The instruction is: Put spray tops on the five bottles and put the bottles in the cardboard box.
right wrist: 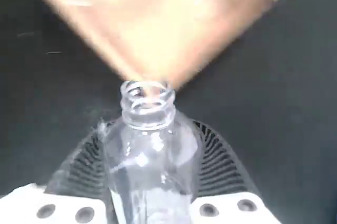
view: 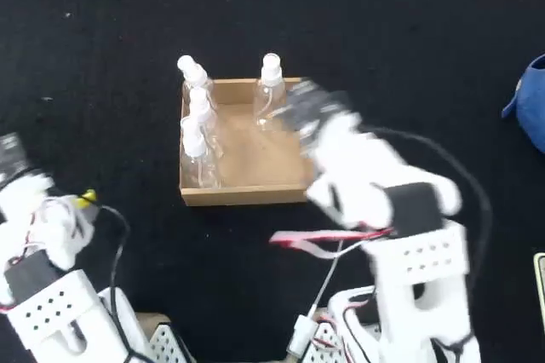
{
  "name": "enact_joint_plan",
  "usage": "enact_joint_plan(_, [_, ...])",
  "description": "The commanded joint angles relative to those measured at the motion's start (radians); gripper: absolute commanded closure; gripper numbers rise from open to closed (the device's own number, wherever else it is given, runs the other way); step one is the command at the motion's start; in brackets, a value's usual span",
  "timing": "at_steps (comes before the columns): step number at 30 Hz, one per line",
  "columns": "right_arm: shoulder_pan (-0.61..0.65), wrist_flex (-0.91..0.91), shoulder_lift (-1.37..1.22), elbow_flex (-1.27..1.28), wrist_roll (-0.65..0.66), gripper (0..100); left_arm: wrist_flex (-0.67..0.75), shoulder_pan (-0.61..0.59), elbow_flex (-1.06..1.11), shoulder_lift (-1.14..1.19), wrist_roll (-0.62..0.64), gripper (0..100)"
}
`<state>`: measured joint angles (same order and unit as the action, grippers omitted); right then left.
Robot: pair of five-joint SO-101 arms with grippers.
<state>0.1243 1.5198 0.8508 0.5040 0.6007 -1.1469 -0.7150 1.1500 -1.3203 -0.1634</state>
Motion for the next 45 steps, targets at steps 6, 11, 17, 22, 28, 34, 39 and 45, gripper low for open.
enact_joint_plan(6, [-0.595, -0.074, 0.035, -0.074, 0.055, 98.7, -0.433, 0.595, -0.404, -0.003, -0.275, 81])
enact_joint_plan(11, [-0.775, -0.138, 0.035, -0.035, 0.012, 98.8, -0.535, 0.923, -0.479, 0.008, -0.272, 81])
enact_joint_plan(17, [-0.893, -0.203, 0.042, -0.021, -0.101, 98.8, -0.471, 1.288, -0.463, 0.275, -0.146, 81])
enact_joint_plan(22, [-0.951, -0.21, 0.042, -0.022, -0.112, 98.8, -0.327, 1.527, -0.498, 0.453, -0.06, 81])
enact_joint_plan(28, [-1.122, -0.315, 0.035, -0.008, -0.11, 98.7, -0.023, 1.626, -0.361, 0.514, 0.078, 81])
enact_joint_plan(34, [-1.151, -0.379, 0.035, 0.031, -0.103, 98.7, 0.259, 1.689, -0.231, 0.634, 0.104, 81])
enact_joint_plan(39, [-1.151, -0.387, 0.035, 0.025, -0.109, 98.7, 0.334, 1.741, -0.231, 0.819, 0.216, 81])
enact_joint_plan(45, [-1.111, -0.382, 0.035, 0.036, -0.103, 98.7, 0.356, 1.761, -0.32, 1.0, 0.307, 81])
